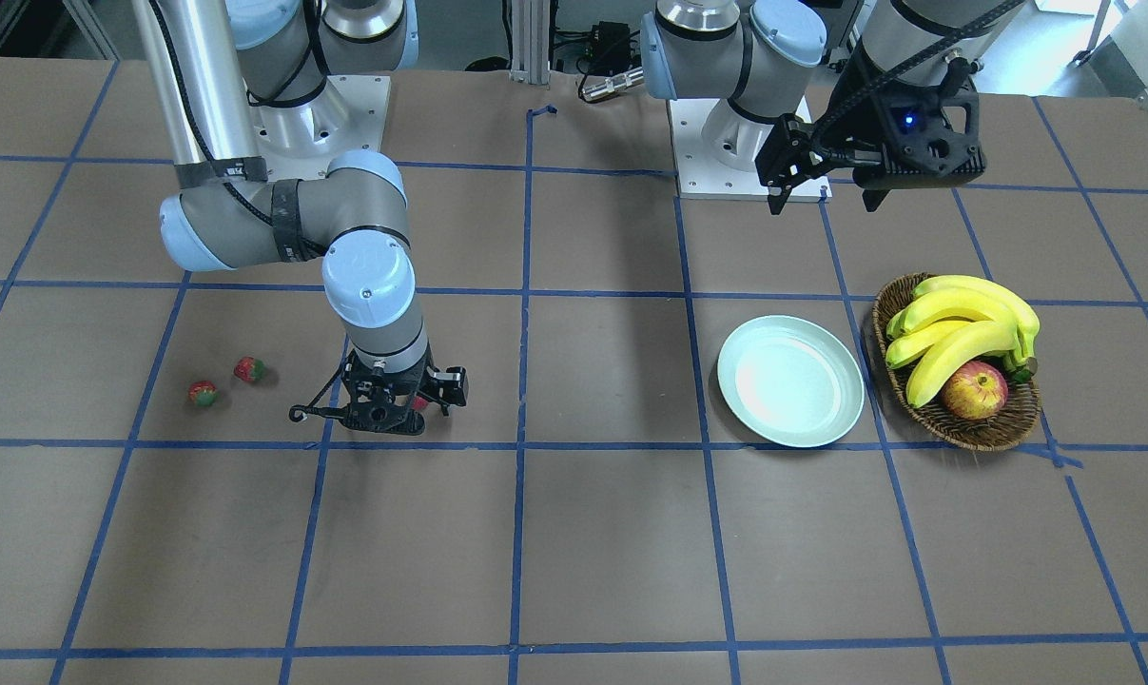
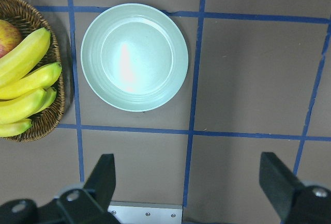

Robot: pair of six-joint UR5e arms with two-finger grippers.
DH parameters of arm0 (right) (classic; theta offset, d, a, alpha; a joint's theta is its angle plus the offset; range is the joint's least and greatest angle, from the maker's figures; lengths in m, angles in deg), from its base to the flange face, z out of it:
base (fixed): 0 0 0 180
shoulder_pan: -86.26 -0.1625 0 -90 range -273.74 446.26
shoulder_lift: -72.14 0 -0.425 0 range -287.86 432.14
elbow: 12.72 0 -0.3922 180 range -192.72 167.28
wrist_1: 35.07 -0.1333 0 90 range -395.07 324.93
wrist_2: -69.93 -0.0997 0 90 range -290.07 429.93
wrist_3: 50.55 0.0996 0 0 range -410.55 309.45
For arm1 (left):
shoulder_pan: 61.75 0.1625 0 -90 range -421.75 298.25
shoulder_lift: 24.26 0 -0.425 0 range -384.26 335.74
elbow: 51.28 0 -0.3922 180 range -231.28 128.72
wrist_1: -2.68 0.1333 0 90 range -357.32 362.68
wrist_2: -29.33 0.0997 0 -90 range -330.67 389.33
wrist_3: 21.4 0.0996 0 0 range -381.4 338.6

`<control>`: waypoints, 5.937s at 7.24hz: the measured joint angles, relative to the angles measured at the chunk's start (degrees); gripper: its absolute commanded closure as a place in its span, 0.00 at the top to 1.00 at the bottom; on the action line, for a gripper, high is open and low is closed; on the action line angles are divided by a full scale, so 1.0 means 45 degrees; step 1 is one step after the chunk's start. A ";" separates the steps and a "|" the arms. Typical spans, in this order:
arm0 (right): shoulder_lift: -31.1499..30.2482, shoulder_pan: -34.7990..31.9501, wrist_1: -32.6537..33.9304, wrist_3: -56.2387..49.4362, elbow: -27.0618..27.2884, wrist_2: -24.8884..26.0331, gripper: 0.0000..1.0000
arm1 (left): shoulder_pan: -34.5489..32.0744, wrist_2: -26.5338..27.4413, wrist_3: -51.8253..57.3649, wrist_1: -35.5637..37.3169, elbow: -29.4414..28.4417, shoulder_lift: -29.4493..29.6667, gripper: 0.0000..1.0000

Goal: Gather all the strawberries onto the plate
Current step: 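Lower the right gripper and grasp the red strawberry, then carry the strawberry toward the plate and release it on the table, then move the right gripper to the two strawberries farthest from the plate, then lower the right gripper and grasp one of the two strawberries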

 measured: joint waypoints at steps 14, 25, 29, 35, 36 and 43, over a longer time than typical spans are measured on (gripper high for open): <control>0.2602 -0.4122 -0.0892 0.4232 -0.4527 -0.1588 0.87 | 0.0008 0.0371 0.0161 -0.0077 0.0123 -0.0125 1.00; -0.0799 0.0285 -0.5080 -0.2451 -0.3856 0.0567 1.00 | -0.0014 0.0344 0.0157 -0.0114 0.0182 -0.0141 1.00; -0.2213 0.3177 -0.3146 -0.5032 -0.0596 0.0657 1.00 | -0.0019 0.0346 0.0156 -0.0094 0.0196 -0.0145 1.00; -0.2565 0.4896 0.0282 -0.5293 0.2534 0.0493 0.85 | -0.0005 0.0373 0.0156 -0.0094 0.0222 -0.0149 1.00; -0.2558 0.4941 0.0242 -0.5301 0.2570 0.0500 0.80 | 0.0004 0.0373 0.0157 -0.0089 0.0223 -0.0144 1.00; -0.2447 0.5025 0.0372 -0.5437 0.2988 0.0751 0.70 | -0.0018 0.0277 0.0018 -0.0031 0.0223 -0.0140 1.00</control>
